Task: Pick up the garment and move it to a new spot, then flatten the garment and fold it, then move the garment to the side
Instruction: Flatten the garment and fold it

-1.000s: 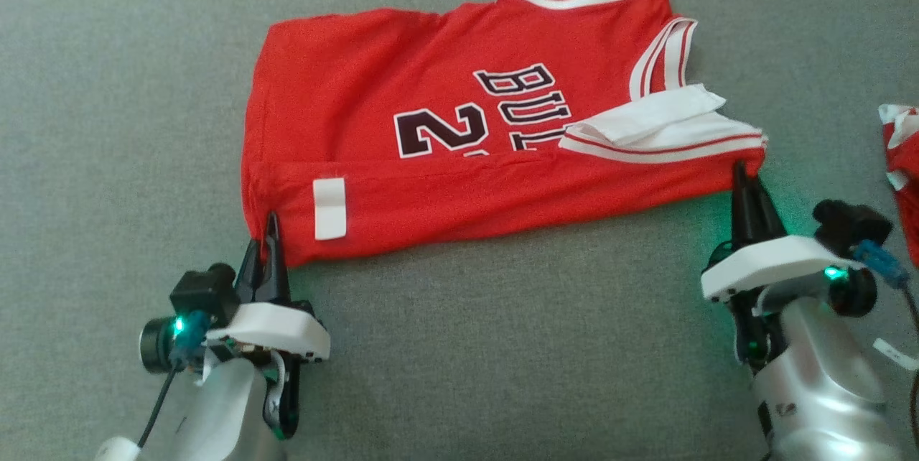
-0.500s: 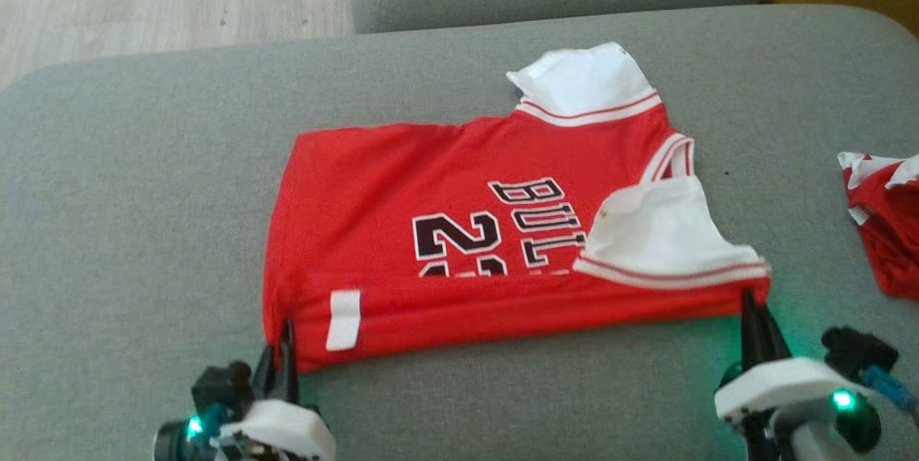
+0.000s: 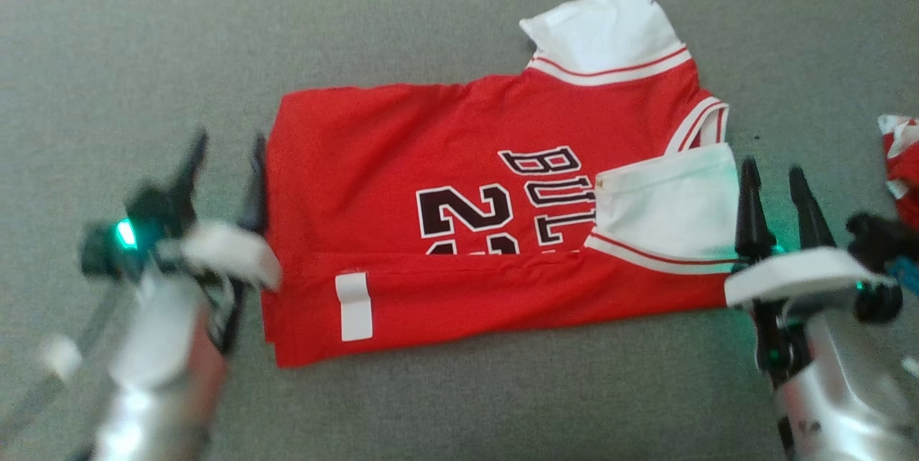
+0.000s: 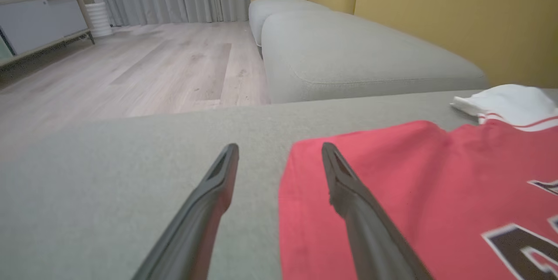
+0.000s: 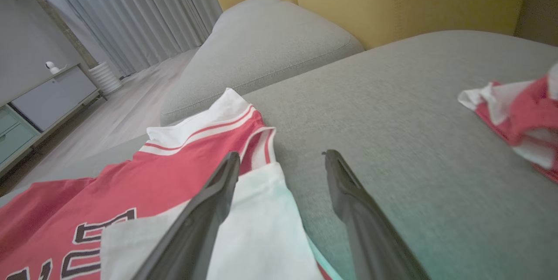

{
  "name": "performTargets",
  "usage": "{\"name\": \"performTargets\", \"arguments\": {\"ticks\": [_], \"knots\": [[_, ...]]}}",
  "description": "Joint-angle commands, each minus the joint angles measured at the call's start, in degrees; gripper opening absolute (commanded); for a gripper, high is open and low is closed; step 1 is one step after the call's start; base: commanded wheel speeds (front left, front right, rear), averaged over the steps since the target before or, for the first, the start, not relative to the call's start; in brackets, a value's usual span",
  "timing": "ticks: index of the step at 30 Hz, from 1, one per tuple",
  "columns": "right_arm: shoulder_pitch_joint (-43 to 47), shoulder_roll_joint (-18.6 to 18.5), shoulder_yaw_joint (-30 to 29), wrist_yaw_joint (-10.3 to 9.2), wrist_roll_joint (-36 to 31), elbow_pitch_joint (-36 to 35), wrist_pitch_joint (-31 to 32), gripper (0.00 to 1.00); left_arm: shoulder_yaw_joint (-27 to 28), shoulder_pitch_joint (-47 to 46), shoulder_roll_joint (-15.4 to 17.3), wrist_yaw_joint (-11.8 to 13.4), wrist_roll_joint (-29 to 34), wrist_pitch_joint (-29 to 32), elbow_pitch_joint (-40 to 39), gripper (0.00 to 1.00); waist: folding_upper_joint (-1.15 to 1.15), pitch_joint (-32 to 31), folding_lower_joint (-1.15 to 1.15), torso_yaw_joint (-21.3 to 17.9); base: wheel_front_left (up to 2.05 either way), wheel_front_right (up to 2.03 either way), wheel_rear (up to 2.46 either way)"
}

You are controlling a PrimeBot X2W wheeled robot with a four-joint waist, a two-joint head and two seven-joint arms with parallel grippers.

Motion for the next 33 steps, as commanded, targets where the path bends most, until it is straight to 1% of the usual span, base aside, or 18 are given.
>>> {"name": "performTargets", "arguments": {"ticks": [1,3,5,8,11,15,20,22,23,24,25,26,27,31,33], "knots": [[-2.45,-0.92,1.93,-0.04,-0.3,-1.73,-0.37,1.0,1.3,-4.51,2.86,-0.71,0.72,1.18,0.09,1.0,0.0,2.05,-0.01,-0.16,0.0,0.0,0.0],[-4.68,-1.35,3.19,-0.04,-0.45,-1.56,-0.37,1.0,-0.53,-9.88,4.63,-2.35,1.11,5.28,3.38,1.0,0.0,3.46,-0.01,-0.28,0.0,0.0,0.0],[-6.68,-1.62,4.57,-0.04,-0.58,-1.32,-0.37,1.0,-1.96,-14.51,6.02,-3.16,1.02,7.35,5.37,1.0,0.0,4.66,-0.01,-0.53,0.0,0.0,0.0],[-8.92,-1.73,6.49,-0.04,-0.31,-0.79,-0.37,1.0,-3.87,-18.75,6.9,-3.64,-0.23,10.01,8.18,1.0,0.0,6.0,-0.01,-1.02,0.0,0.0,0.0],[-10.24,-1.75,7.94,-0.04,0.16,-0.35,-0.37,1.0,-6.46,-20.78,7.06,-3.75,-2.64,11.78,10.29,1.0,0.0,7.09,-0.01,-1.5,0.0,0.0,0.0],[-11.19,-1.97,9.15,-0.04,0.74,0.06,-0.37,1.0,-10.52,-21.38,7.94,-3.77,-6.79,12.21,11.93,1.0,0.0,8.21,-0.01,-1.98,0.0,0.0,0.0],[-12.07,-2.56,9.7,-0.04,1.18,0.3,-0.37,1.0,-14.71,-21.63,8.89,-3.78,-11.51,10.65,13.27,1.0,0.0,9.09,-0.01,-2.16,0.0,0.0,0.0],[-12.82,-2.88,10.01,-0.04,1.14,0.54,-0.37,1.0,-15.93,-22.16,9.4,-3.78,-12.41,9.78,14.05,1.0,0.0,9.39,-0.01,-2.14,0.0,0.0,0.0],[-13.33,-3.02,10.3,-0.04,1.07,0.66,-0.37,1.0,-16.41,-22.41,9.53,-3.78,-12.86,9.35,14.51,0.96,0.0,9.54,-0.01,-2.14,0.0,0.0,0.0],[-13.94,-3.15,10.65,-0.04,1.04,0.87,-0.37,1.0,-17.02,-22.65,9.56,-3.78,-13.3,9.18,15.02,0.71,0.0,9.73,-0.01,-2.14,0.0,0.0,0.0],[-14.64,-3.29,11.14,-0.04,1.06,1.26,-0.32,1.0,-17.6,-22.9,9.49,-3.78,-13.85,9.03,15.42,0.3,0.0,9.95,-0.01,-2.14,0.0,0.0,0.0],[-15.44,-3.46,11.65,-0.04,1.23,1.75,0.0,1.0,-18.03,-23.17,9.34,-3.78,-14.5,8.77,15.73,0.18,0.0,10.13,-0.01,-2.09,0.0,0.0,0.0],[-16.4,-3.72,11.99,-0.04,1.42,2.3,0.41,1.0,-18.55,-23.49,9.3,-3.78,-14.97,8.49,15.98,0.0,0.0,10.35,-0.01,-2.02,0.0,0.0,0.0],[-21.42,-5.27,13.19,-0.04,2.19,4.58,2.74,1.0,-21.01,-24.87,9.09,-3.78,-17.12,7.68,16.11,0.0,0.0,11.7,-0.01,-1.26,0.0,0.0,0.0],[-24.38,-6.24,13.55,-0.04,2.61,6.02,4.1,1.0,-21.58,-26.02,9.29,-3.78,-17.6,6.15,16.23,0.0,0.0,12.4,-0.01,-0.54,0.0,0.0,0.0]]}}
